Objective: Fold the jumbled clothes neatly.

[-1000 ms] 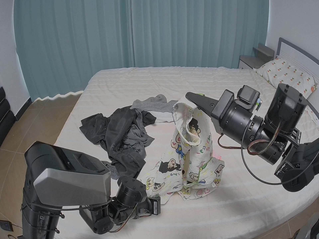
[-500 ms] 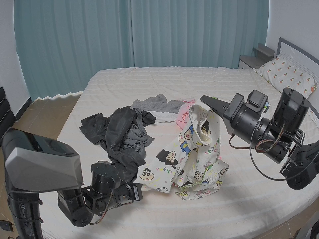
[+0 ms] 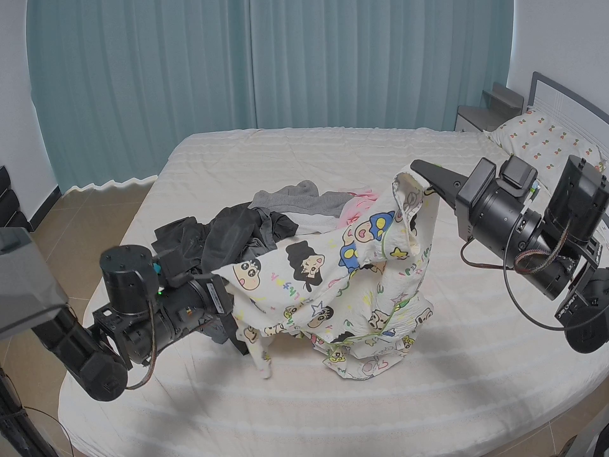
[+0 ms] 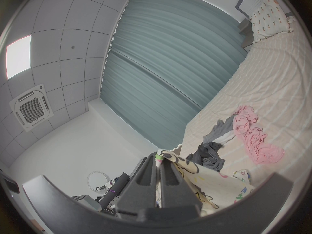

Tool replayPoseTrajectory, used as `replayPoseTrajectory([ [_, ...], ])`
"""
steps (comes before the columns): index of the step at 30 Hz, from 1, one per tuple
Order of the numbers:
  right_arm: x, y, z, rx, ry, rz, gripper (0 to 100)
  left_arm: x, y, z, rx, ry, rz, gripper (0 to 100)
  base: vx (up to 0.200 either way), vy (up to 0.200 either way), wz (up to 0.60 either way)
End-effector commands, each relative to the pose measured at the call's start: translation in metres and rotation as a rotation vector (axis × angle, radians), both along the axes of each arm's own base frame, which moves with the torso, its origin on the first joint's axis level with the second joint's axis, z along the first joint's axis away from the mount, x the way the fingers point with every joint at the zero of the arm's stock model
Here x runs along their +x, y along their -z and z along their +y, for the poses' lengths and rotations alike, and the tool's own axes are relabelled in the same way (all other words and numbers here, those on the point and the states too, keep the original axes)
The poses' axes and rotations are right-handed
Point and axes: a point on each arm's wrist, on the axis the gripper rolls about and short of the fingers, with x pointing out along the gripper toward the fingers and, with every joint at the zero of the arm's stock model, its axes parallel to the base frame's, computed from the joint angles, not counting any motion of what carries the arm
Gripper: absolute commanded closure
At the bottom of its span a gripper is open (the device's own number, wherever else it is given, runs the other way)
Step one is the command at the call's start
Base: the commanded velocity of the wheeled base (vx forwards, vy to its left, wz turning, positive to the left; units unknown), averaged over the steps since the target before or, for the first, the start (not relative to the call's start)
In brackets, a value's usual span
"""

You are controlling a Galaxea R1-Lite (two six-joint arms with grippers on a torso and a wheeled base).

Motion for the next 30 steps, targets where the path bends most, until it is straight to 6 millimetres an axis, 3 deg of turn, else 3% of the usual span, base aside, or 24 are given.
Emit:
replayPoseTrajectory([
  [1, -0.005, -0.024, -0.004, 0.038, 0.005, -0.077, 100, -0.007, -0.062, 0.01, -0.062, -0.04, -0.181, 100, 0.0, 0.0, 0.0],
  [5, -0.003, -0.037, -0.003, 0.047, 0.015, -0.134, 100, -0.001, -0.07, 0.011, -0.017, -0.117, -0.235, 100, 0.0, 0.0, 0.0],
  [10, 0.001, -0.07, -0.009, 0.098, 0.043, -0.221, 100, 0.009, -0.092, 0.01, -0.039, -0.249, -0.314, 100, 0.0, 0.0, 0.0],
  [15, -0.01, -0.086, -0.023, 0.106, 0.062, -0.243, 100, 0.009, -0.086, 0.013, -0.011, -0.31, -0.289, 100, 0.0, 0.0, 0.0],
  [21, -0.012, -0.073, -0.027, 0.003, 0.092, -0.196, 100, 0.002, -0.066, 0.013, 0.191, -0.235, -0.196, 100, 0.0, 0.0, 0.0],
  [28, -0.015, -0.062, -0.029, -0.076, 0.11, -0.206, 100, -0.001, -0.076, 0.01, 0.179, -0.21, -0.216, 100, 0.0, 0.0, 0.0],
  [30, -0.018, -0.057, -0.03, -0.09, 0.105, -0.189, 100, -0.007, -0.057, 0.008, 0.213, -0.184, -0.152, 100, 0.0, 0.0, 0.0],
])
